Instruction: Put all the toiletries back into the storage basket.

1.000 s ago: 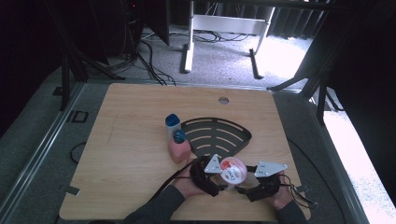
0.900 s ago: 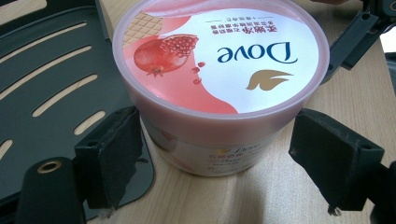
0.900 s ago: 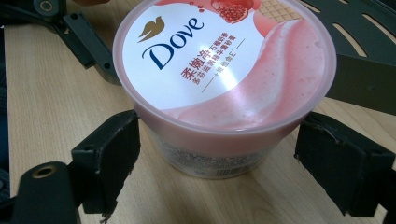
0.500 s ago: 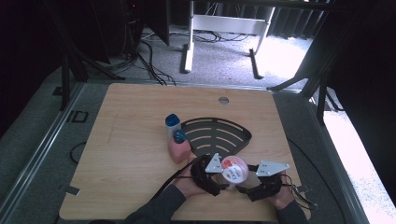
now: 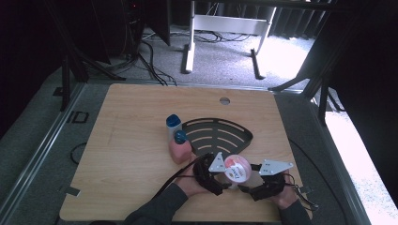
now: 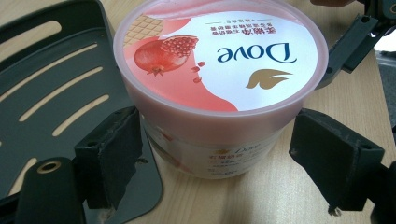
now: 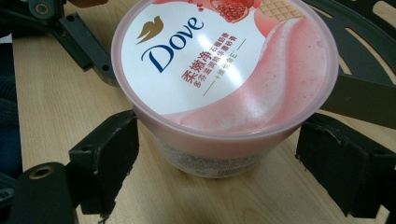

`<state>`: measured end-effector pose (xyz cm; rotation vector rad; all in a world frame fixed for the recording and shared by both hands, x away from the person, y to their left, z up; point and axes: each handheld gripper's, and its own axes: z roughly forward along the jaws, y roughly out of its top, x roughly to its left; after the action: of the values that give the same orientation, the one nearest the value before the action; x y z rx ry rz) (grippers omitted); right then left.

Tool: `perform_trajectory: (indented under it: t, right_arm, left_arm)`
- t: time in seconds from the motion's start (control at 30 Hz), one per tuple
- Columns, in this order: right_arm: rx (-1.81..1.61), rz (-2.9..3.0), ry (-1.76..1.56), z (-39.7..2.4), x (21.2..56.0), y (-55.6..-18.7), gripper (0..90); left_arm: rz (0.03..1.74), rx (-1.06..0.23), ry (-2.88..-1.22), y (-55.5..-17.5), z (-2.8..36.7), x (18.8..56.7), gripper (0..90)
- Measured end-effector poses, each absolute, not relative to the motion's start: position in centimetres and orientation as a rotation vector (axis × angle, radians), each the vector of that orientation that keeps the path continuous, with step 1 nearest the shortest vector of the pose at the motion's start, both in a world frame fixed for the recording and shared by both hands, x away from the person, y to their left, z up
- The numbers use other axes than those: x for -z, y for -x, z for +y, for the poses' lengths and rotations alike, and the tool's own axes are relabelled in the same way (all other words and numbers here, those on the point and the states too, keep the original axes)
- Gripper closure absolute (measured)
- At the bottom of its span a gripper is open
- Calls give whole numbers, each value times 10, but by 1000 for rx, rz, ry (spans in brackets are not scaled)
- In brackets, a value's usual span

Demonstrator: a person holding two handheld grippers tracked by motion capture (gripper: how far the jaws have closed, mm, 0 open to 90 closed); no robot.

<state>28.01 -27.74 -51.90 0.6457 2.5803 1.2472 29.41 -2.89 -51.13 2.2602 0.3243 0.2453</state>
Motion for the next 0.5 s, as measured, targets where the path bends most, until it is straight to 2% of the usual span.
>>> perform_trajectory:
  t: [0.5]
  right_arm:
    - [-1221,2582,-631,-279,509,-287,128]
  left_arm:
    - [338,-252,-2265,-300,-32,503,172]
